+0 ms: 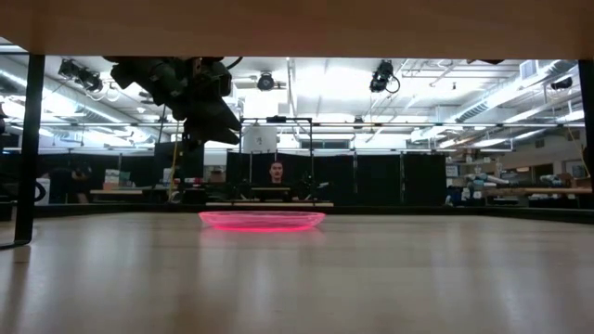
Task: Place and stack plates onto a shelf
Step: Stack the blue plate on top of the blue plate on the shelf
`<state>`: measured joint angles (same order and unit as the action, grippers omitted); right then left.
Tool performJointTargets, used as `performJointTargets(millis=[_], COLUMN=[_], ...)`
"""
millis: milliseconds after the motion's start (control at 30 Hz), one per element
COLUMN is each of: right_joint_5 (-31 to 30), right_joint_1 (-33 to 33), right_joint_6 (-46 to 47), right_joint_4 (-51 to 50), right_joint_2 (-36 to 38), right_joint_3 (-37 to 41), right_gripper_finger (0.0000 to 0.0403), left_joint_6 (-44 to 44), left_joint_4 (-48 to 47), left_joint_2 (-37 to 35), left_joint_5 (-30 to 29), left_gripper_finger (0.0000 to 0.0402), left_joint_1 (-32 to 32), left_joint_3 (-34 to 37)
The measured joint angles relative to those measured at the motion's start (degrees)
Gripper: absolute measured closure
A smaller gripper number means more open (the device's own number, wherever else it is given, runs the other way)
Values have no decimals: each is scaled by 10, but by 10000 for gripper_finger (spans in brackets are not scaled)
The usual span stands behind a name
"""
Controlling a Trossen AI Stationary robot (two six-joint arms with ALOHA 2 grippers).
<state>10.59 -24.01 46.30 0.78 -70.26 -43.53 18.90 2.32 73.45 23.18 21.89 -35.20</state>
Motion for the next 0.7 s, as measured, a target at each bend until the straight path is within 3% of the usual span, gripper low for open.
performJointTargets(millis=[200,700], right_joint_5=[0,-4], right_joint_1=[0,0], right_joint_6=[0,0], right_joint_4=[0,0], right_joint_2=[0,0], right_joint_3=[0,0], right_gripper_finger=[371,291], left_joint_6=[0,0], left_joint_4=[0,0], left_joint_2=[0,0], left_joint_5=[0,0], left_gripper_finger=[257,257], left_joint_1=[0,0], left_joint_3=[0,0])
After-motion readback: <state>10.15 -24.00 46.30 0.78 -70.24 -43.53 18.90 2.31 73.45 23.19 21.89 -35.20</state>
